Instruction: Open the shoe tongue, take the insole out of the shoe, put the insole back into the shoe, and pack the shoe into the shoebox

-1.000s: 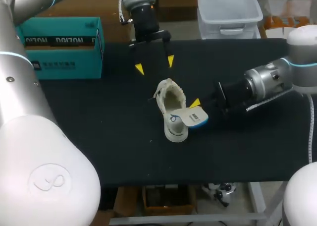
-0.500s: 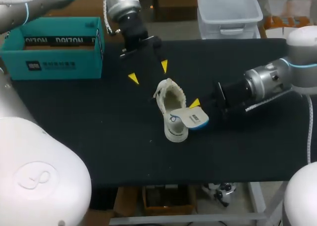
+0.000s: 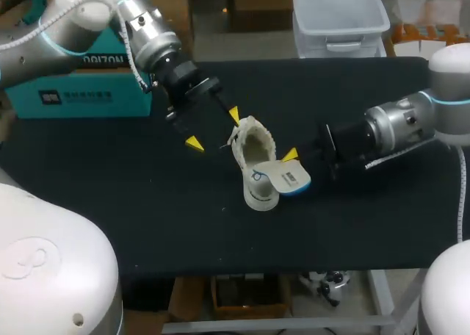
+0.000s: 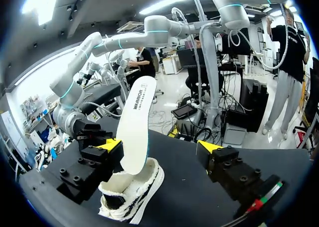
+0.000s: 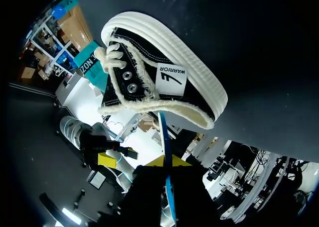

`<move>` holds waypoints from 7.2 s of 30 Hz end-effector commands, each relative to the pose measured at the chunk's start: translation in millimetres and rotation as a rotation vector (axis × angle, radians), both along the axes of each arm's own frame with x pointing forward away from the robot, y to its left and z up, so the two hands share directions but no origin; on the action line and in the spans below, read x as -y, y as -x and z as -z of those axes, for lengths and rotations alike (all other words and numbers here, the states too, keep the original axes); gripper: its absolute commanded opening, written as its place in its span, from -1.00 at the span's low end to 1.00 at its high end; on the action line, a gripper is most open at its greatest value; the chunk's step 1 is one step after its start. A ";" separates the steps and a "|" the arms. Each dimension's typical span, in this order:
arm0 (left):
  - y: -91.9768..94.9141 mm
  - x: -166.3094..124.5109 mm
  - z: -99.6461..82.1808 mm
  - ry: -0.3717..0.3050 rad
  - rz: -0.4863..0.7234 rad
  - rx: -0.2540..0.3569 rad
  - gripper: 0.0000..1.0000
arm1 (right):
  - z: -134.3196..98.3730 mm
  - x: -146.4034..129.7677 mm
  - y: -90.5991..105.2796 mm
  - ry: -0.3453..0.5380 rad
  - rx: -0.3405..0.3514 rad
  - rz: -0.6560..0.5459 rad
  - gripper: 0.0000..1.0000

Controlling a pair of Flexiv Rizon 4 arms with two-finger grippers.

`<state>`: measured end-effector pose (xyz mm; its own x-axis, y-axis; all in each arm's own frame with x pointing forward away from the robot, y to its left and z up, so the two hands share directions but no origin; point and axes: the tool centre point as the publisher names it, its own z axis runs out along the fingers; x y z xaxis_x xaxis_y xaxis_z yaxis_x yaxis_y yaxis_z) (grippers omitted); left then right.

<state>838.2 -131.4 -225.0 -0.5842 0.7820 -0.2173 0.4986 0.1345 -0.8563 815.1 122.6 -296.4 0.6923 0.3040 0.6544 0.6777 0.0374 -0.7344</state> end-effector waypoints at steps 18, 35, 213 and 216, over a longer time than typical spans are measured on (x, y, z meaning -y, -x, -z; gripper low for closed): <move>20.2 17.3 24.3 0.181 -0.348 0.087 1.00 | -0.6 3.5 -1.5 -0.024 -0.012 0.033 -1.00; 39.7 14.1 43.5 0.320 -0.414 0.184 1.00 | 5.5 -6.9 2.3 -0.111 -0.067 0.132 -1.00; -39.5 74.1 128.8 0.272 -0.551 0.309 -1.00 | 45.1 -18.8 -30.7 0.087 -0.059 0.342 -0.33; -38.8 74.2 127.8 0.278 -0.552 0.308 -1.00 | 40.9 -18.3 -23.6 0.100 -0.062 0.349 -0.33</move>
<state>874.3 -203.7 -348.4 -0.7601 0.2843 -0.5843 0.6465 0.2396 -0.7243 849.8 144.0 -347.6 0.8025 0.1063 0.5871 0.5951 -0.2144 -0.7745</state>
